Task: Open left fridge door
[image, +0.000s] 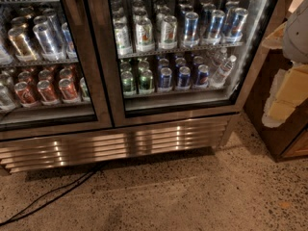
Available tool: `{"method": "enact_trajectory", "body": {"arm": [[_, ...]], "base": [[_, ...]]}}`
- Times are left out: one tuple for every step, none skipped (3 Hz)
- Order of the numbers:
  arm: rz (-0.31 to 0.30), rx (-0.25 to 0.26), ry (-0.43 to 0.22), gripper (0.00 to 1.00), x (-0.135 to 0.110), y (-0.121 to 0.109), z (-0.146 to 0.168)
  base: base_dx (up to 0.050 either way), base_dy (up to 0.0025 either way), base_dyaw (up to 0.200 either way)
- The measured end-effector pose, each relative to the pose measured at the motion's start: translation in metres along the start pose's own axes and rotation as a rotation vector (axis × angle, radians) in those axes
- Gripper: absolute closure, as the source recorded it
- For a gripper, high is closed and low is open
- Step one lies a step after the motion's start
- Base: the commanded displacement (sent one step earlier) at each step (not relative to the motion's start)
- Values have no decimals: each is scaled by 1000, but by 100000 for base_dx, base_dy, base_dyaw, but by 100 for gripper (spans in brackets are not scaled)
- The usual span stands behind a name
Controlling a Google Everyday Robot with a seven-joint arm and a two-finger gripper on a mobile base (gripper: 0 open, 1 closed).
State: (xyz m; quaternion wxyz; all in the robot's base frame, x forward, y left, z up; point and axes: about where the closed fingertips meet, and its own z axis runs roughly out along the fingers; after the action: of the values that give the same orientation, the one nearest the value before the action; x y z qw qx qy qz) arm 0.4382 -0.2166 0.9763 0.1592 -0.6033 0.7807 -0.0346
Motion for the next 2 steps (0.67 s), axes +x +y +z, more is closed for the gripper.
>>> {"method": "enact_trajectory", "body": {"arm": [[0, 0, 0, 0, 0, 0, 0], [11, 14, 23, 0, 0, -3, 4]], "base": [[0, 0, 0], [0, 0, 0]]}}
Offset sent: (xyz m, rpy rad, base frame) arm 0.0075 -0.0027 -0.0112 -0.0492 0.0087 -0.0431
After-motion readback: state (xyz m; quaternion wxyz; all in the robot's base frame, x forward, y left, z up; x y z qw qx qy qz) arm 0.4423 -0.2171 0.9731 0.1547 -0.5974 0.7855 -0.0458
